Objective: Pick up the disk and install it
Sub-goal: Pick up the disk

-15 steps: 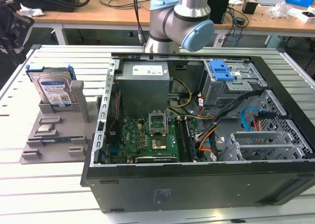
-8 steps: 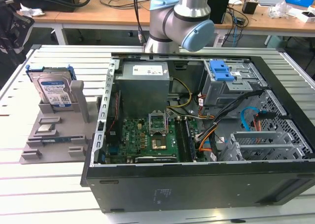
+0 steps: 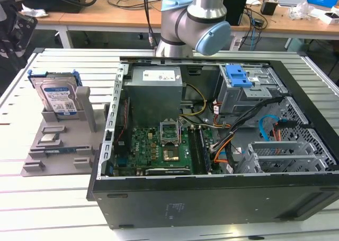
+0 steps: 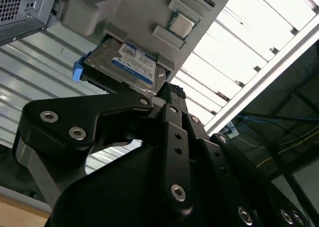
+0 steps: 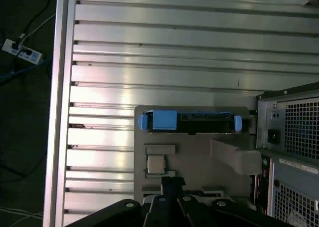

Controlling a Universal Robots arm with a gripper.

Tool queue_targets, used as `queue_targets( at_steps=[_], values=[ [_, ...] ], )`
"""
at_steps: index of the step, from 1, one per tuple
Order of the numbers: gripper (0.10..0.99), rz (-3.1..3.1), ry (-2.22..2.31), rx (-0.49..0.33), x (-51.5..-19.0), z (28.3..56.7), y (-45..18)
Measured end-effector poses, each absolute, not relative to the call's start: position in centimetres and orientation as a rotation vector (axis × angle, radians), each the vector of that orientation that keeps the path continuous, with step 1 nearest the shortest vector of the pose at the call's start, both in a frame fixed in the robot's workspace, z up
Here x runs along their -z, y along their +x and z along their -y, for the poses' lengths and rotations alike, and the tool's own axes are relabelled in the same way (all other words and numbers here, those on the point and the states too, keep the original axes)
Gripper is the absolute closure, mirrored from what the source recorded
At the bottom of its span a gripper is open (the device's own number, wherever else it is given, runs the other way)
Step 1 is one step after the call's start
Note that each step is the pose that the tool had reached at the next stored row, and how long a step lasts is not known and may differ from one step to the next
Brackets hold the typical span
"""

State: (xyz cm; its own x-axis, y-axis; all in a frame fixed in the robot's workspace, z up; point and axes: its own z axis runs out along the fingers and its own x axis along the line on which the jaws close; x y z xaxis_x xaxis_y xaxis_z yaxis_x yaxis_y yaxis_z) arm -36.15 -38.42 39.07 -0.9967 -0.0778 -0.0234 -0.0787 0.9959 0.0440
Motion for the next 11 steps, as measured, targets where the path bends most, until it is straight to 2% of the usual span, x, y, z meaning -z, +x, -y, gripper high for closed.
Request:
queue_targets(
  at_steps=[11],
  values=[
    [0.98,-3.09,-0.458,-0.073,-39.07,38.42,-36.15]
  ],
)
